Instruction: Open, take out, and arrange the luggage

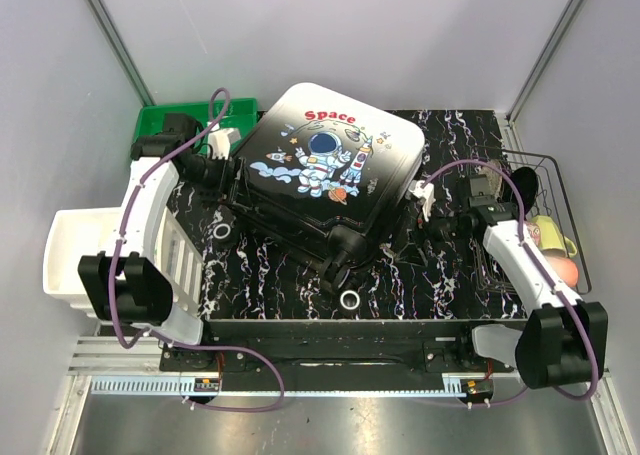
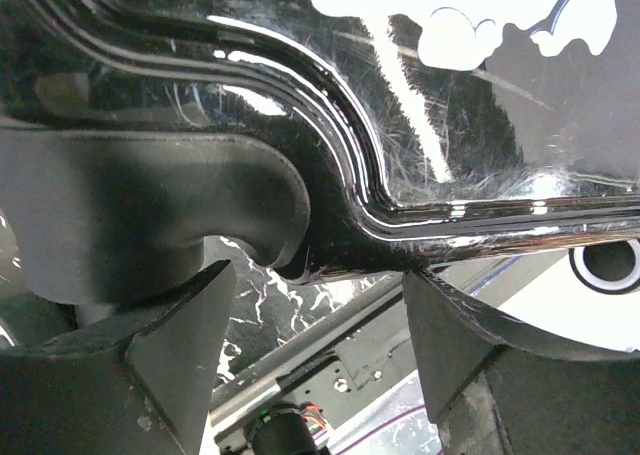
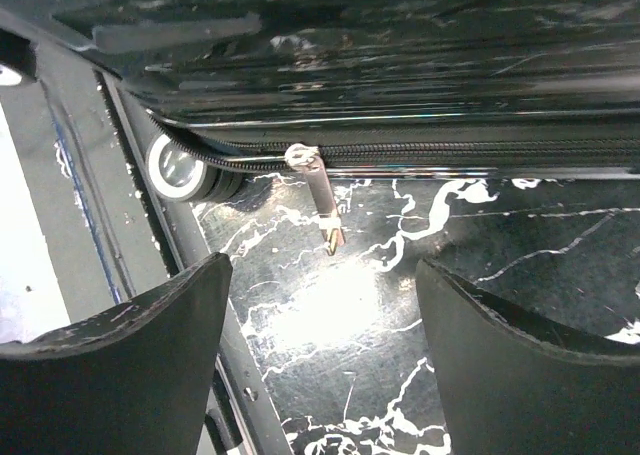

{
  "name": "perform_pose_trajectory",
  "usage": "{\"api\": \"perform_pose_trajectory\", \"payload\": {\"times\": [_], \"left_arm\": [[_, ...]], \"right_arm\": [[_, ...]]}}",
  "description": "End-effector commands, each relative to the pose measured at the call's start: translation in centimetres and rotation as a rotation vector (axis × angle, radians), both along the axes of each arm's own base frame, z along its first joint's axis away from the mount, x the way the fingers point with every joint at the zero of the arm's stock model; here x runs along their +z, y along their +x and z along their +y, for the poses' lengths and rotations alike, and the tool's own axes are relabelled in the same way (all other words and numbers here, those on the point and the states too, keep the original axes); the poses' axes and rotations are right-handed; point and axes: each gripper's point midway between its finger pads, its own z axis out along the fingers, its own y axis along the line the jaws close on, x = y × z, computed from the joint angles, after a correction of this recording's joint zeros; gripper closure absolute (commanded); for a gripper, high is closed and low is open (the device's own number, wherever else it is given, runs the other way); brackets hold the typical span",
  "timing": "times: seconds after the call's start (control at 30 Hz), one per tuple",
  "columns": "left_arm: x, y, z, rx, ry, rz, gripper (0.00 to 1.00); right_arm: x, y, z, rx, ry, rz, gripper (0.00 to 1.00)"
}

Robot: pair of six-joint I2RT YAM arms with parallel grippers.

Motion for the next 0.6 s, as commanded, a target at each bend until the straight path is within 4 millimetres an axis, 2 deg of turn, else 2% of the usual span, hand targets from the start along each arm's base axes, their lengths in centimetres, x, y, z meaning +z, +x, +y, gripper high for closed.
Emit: {"api": "perform_pose_trajectory", "payload": {"times": [0.0, 0.23, 0.3, 0.37, 0.57], "left_arm": [[1.7, 7.2, 0.6, 0.006, 0.04, -0.233, 0.27], [1.9, 8.3, 1.0, 0.012, 0.056, -0.259, 0.26], [2.0, 8.4, 1.0, 0.015, 0.058, -0.261, 0.26], [2.1, 8.4, 1.0, 0.014, 0.059, -0.264, 0.26], [2.1, 8.7, 1.0, 0.029, 0.053, -0.267, 0.24]], "right_arm": [[-0.4, 0.4, 0.9, 0.091, 0.059, -0.016, 0.17], [-1.4, 1.3, 2.8, 0.071, 0.172, 0.122, 0.23], [-1.6, 0.9, 3.3, 0.084, 0.182, 0.131, 0.24], [-1.4, 1.9, 3.6, 0.051, 0.194, 0.104, 0.25], [-2.0, 0.9, 5.1, 0.082, 0.181, 0.092, 0.32]]}}
